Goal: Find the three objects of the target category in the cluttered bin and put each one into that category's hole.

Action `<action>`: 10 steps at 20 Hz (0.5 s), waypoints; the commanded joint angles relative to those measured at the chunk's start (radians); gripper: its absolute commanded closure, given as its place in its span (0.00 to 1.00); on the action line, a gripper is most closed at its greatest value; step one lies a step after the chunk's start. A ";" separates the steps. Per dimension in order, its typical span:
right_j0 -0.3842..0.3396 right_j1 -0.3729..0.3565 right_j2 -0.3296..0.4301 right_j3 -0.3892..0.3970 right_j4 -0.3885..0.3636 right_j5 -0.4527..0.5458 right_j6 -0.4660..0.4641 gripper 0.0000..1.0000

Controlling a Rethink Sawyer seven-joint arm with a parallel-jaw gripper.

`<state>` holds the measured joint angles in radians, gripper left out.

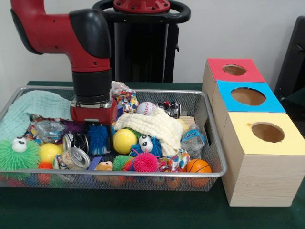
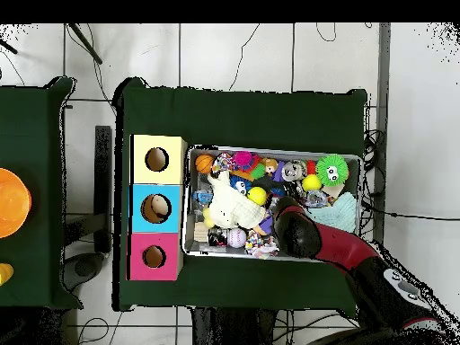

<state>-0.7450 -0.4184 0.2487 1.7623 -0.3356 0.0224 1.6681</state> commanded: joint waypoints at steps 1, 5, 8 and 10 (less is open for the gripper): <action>-0.015 -0.001 0.109 -0.137 0.049 0.222 0.017 0.00; -0.023 0.014 0.129 -0.169 0.017 0.166 0.031 0.00; -0.029 0.032 0.138 -0.182 -0.020 0.095 0.037 0.00; -0.020 0.046 0.126 -0.199 -0.040 0.067 0.036 0.00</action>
<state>-0.7606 -0.4138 0.2911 1.6917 -0.3331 0.1425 1.6681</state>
